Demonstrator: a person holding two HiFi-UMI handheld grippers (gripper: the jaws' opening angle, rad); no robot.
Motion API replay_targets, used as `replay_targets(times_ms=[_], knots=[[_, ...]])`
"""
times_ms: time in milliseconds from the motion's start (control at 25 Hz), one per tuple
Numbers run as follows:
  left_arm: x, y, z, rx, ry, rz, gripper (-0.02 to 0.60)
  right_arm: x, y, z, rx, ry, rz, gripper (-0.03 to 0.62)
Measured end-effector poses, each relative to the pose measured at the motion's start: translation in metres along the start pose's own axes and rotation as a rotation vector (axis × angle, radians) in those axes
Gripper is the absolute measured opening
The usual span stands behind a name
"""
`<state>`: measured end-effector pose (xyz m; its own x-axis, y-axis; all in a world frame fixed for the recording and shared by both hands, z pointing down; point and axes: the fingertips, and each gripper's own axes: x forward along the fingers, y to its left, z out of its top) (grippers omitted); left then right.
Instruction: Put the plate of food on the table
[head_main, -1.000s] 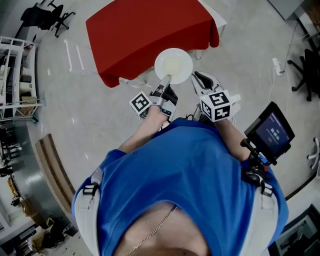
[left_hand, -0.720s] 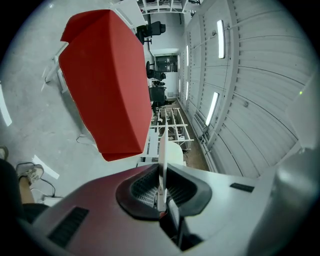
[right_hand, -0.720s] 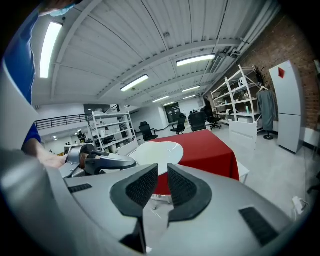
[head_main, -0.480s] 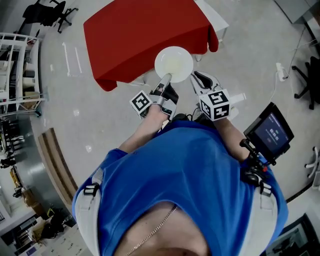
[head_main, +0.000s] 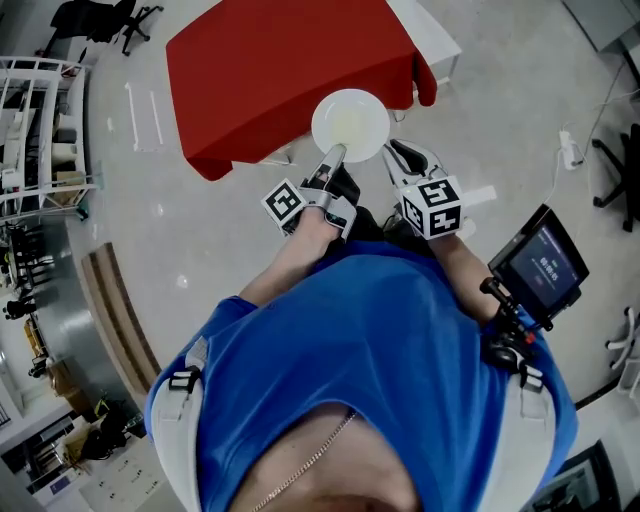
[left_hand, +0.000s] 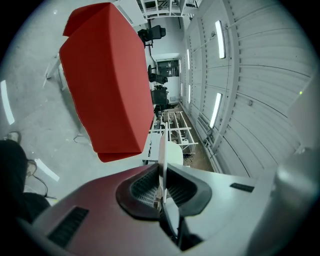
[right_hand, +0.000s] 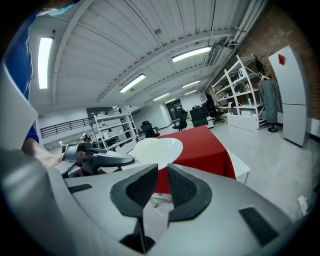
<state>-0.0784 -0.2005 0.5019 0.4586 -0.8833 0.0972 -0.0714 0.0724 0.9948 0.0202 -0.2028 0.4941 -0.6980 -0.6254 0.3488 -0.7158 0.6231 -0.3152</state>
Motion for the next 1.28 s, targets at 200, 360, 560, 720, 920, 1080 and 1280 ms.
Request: replay_targets(times_ms=[200, 360, 560, 720, 920, 1080, 1280], knots=[[0.008, -0.007, 0.004, 0.001, -0.001, 0.000, 0.029, 0.003, -0.004, 0.009, 0.003, 0.000, -0.001, 0.034], [0.016, -0.003, 0.009, 0.002, 0.015, -0.007, 0.029, 0.009, -0.011, 0.009, 0.003, -0.005, -0.020, 0.034], [0.048, -0.007, 0.024, -0.001, 0.043, -0.018, 0.029, 0.025, -0.033, 0.027, 0.007, -0.002, -0.050, 0.034], [0.075, -0.011, 0.042, -0.004, 0.053, -0.023, 0.029, 0.044, -0.051, 0.046, 0.005, -0.006, -0.069, 0.034], [0.110, 0.003, 0.084, -0.014, 0.061, -0.017, 0.029, 0.094, -0.070, 0.058, 0.006, 0.010, -0.081, 0.034], [0.120, -0.002, 0.091, -0.022, 0.077, -0.022, 0.029, 0.102, -0.075, 0.069, 0.009, 0.014, -0.099, 0.034], [0.142, -0.011, 0.103, -0.014, 0.104, -0.033, 0.029, 0.114, -0.089, 0.086, 0.015, 0.004, -0.132, 0.034]])
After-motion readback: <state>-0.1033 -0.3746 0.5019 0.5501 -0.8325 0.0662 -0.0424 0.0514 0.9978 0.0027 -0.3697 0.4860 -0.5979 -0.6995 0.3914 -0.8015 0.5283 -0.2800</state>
